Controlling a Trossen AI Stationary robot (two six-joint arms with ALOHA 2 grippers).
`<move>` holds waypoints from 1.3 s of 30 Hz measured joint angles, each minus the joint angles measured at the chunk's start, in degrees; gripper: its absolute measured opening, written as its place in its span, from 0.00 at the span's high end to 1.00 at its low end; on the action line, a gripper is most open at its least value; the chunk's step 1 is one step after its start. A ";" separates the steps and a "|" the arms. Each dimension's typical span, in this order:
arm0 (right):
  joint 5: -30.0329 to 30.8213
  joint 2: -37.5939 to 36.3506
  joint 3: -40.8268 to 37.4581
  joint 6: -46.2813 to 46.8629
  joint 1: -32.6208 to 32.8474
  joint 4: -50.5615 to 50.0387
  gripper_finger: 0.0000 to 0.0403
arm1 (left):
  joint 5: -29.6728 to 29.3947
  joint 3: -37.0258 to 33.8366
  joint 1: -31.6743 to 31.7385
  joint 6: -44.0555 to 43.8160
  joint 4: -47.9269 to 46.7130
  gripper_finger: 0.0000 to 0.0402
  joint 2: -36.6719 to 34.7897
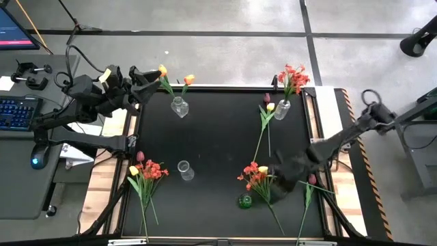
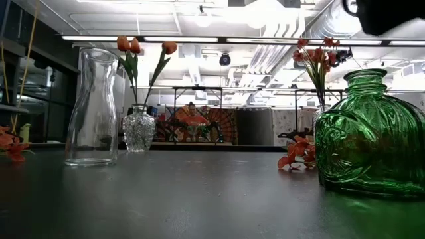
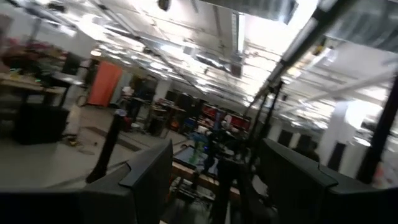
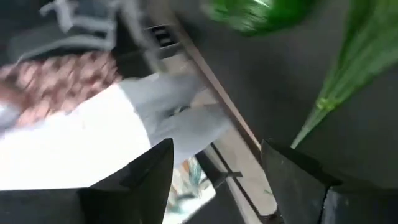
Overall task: Sort flowers into vase by color
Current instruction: Put the right red flowers into the top right transparent vase
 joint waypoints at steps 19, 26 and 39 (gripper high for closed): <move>11.64 25.26 17.94 5.49 5.47 -24.73 0.42 | 4.91 0.00 0.00 3.62 0.04 0.43 -0.02; 14.45 33.25 25.99 1.33 5.44 -34.08 0.42 | 4.91 0.00 0.00 3.62 0.07 0.43 0.43; 12.02 40.10 26.67 -0.78 5.71 -33.97 0.55 | 4.82 0.00 0.00 3.62 0.09 0.43 0.50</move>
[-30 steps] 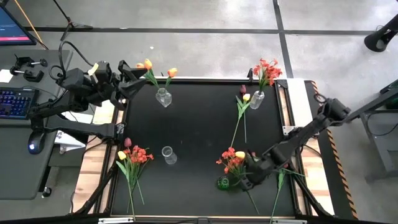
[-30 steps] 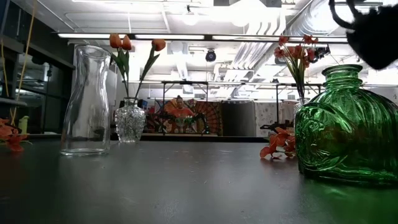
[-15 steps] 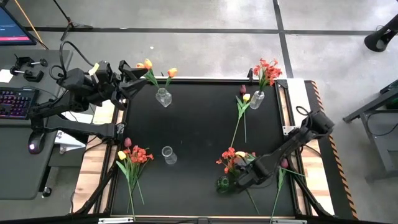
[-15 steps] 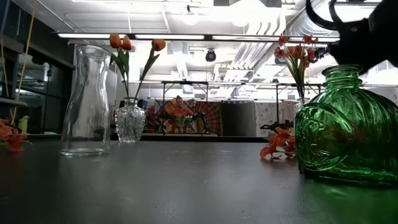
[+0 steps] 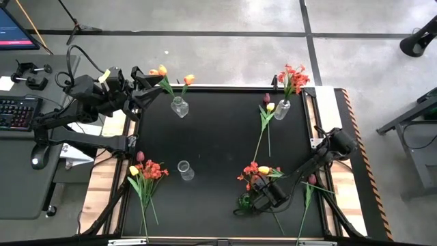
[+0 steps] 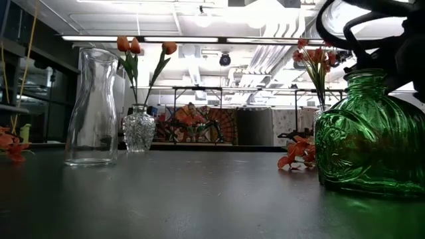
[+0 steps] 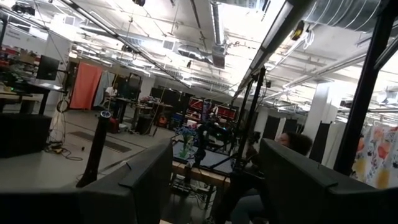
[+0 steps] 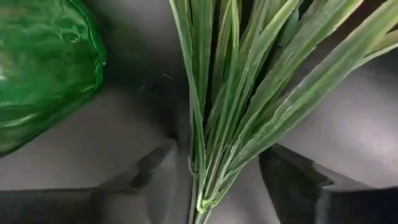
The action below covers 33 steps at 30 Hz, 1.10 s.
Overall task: Sort flowers into vase by color
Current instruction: Put the right red flowers into the top right transparent vase
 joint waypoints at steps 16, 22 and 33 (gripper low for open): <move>8.17 -21.99 3.02 -12.28 1.29 -6.45 0.99 | -2.90 0.00 0.00 0.02 0.03 0.43 0.17; 31.40 -34.74 2.99 -21.24 1.05 -2.65 0.99 | -2.91 0.00 0.00 -0.02 0.02 0.43 0.15; 69.92 -52.91 -10.94 -34.20 -6.35 11.27 1.00 | -2.93 0.00 0.00 -0.07 0.72 0.43 0.37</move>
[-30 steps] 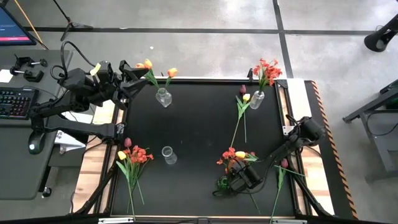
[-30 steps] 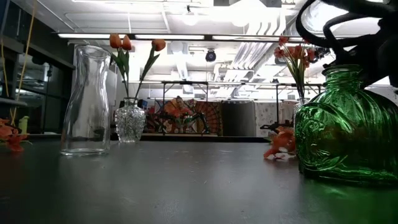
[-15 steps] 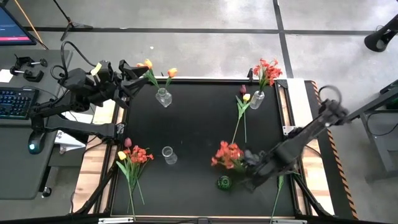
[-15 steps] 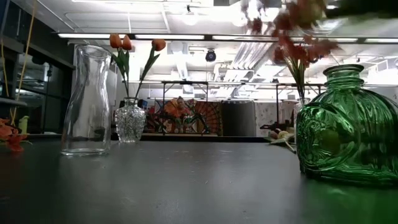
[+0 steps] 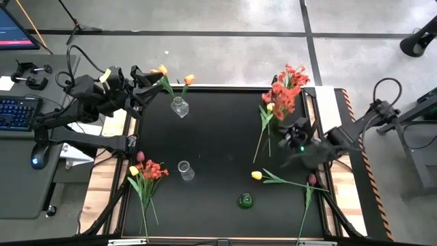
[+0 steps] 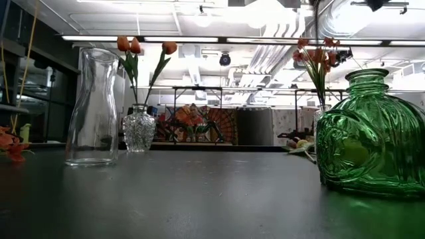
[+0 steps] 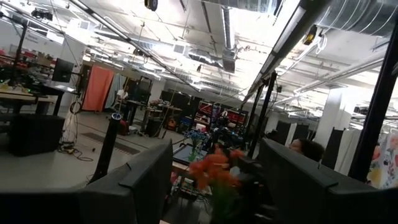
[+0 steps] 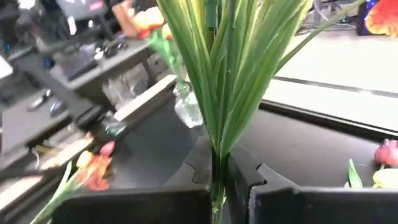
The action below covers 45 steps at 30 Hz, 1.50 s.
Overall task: Sort flowers into vase by color
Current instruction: Put the right red flowers into the top right transparent vase
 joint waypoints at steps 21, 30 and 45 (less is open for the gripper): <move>21.44 -13.93 -16.44 -46.48 -16.95 28.02 1.00 | -2.99 0.02 0.00 2.98 1.31 0.43 3.53; 26.64 -9.83 -16.88 -39.41 -24.74 24.76 1.00 | -6.32 0.02 1.72 14.06 6.01 0.43 9.52; 19.05 -2.17 -16.86 -26.35 -36.76 23.93 1.00 | 0.91 0.02 10.78 14.80 14.03 0.43 14.86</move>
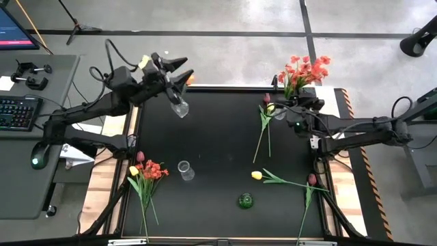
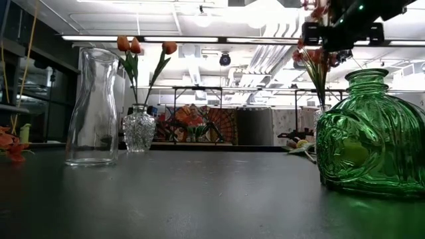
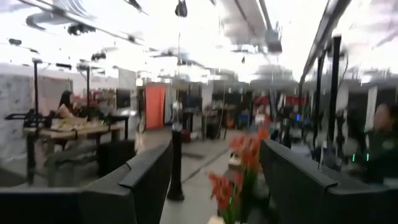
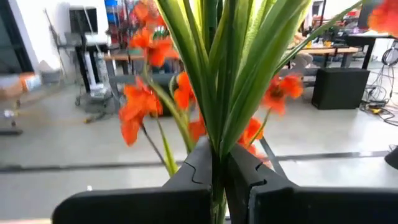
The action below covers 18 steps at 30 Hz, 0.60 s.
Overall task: Sort flowers into vase by color
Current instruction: Put the right red flowers into the top right transparent vase
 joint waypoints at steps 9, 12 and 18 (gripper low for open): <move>-2.79 2.26 -0.02 -0.37 -1.19 -2.29 1.00 | 0.05 0.00 2.30 -1.34 5.47 0.43 -0.02; -5.30 2.28 0.00 -0.61 -1.19 -4.35 1.00 | 0.05 0.00 2.30 -1.36 5.26 0.43 -0.01; -7.28 2.36 0.00 5.99 -1.15 -10.10 0.96 | -0.28 0.00 2.30 -1.27 5.09 0.43 0.00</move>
